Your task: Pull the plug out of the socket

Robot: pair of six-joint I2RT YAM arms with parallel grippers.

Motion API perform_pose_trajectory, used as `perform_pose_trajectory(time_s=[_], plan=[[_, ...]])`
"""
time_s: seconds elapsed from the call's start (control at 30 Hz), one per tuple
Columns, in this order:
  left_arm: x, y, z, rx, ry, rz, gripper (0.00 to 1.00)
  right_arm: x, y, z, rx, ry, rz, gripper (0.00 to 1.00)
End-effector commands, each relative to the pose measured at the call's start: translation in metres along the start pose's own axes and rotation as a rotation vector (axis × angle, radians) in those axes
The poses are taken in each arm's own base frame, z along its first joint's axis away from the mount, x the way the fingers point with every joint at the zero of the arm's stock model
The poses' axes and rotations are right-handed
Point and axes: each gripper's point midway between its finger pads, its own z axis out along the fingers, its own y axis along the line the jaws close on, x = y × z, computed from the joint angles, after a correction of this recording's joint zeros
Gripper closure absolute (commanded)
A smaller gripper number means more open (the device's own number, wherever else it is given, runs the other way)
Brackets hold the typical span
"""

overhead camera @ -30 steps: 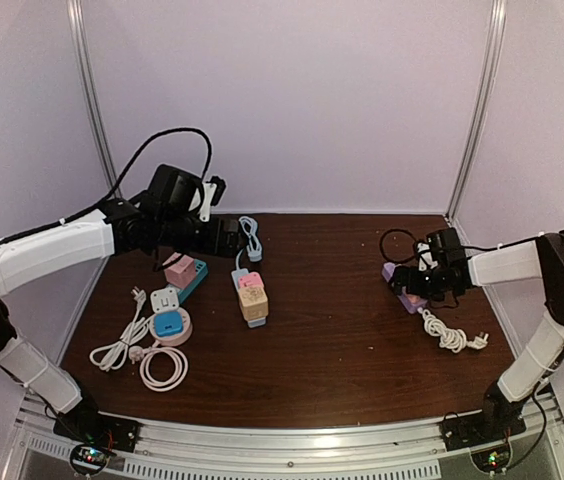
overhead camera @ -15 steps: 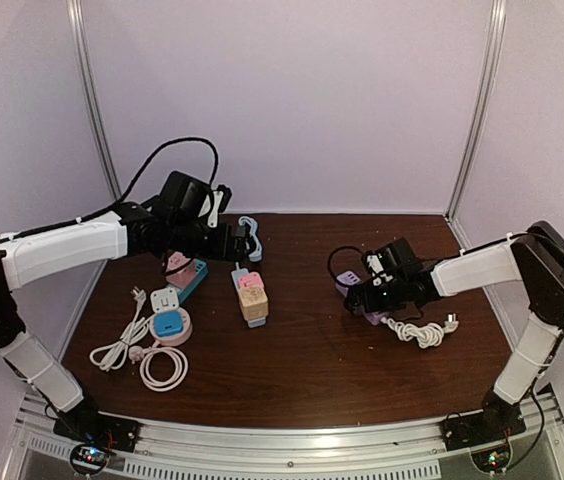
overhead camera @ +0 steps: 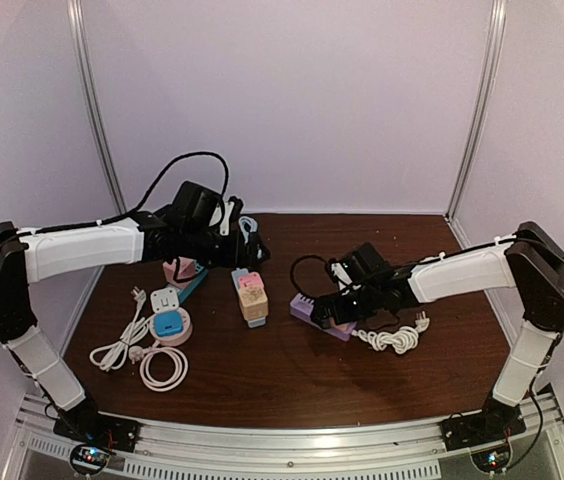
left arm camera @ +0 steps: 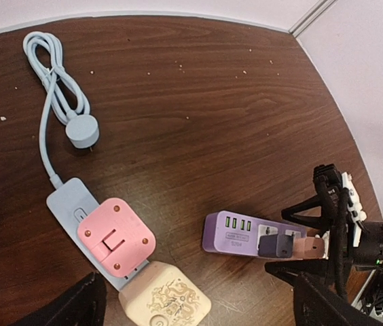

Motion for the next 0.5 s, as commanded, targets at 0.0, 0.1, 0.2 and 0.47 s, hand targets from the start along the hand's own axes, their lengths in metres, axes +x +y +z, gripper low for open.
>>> perform_pose_trajectory(time_s=[0.0, 0.1, 0.2, 0.47], plan=[[-0.005, -0.012, 0.003, 0.071, -0.029, -0.025, 0.02, -0.01, -0.004, -0.017, 0.047, -0.001, -0.023, 0.0], [-0.004, -0.014, 0.006, 0.085, -0.021, -0.033, 0.02, -0.015, -0.003, -0.029, 0.047, -0.008, -0.064, 0.0], [-0.002, -0.02, 0.01, 0.119, -0.007, -0.045, 0.02, -0.022, -0.001, -0.044, 0.044, -0.016, -0.093, 0.01], [0.003, -0.039, 0.025, 0.182, 0.031, -0.062, 0.02, -0.012, 0.002, -0.064, -0.01, 0.044, -0.177, 0.28]])
